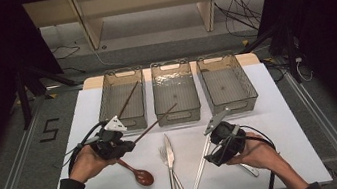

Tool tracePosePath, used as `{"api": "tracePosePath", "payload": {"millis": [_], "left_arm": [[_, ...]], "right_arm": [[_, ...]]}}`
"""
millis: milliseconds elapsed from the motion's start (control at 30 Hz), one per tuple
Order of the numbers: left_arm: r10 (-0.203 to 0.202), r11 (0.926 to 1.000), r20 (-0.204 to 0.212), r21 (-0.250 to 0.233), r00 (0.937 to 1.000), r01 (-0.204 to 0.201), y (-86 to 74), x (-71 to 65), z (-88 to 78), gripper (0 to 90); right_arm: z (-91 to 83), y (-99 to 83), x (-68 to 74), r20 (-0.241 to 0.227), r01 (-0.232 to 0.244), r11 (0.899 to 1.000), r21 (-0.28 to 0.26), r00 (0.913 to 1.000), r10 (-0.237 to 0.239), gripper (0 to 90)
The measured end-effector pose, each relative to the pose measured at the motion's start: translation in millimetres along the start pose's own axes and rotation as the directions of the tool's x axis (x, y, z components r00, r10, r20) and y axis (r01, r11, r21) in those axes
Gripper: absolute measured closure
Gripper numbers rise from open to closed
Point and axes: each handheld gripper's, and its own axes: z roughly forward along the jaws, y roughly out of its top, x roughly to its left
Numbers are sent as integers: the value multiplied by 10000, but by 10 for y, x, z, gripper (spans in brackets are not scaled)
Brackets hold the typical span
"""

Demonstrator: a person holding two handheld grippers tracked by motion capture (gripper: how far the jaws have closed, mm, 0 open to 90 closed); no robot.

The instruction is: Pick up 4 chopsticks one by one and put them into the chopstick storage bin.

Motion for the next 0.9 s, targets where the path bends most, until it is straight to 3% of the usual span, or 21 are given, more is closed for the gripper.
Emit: {"api": "tracePosePath", "payload": {"millis": [300,567,733,900], "left_arm": [[-879,9951,-667,-521,9939,845,105,251,-81,838],[-1399,9896,-1194,-498,9829,1348,279,517,-94,838],[-1754,9843,-1508,-454,9729,1705,377,719,-72,838],[-2200,9754,-1895,-545,9569,2134,428,951,-32,838]], "right_arm": [[55,-55,0,-2,-147,9999,74,9999,147,280],[61,-98,4,-68,-262,9995,163,9996,263,280],[65,-106,9,-100,-234,9996,162,9997,235,280],[58,-109,12,-104,-220,9997,115,9997,221,280]]}}
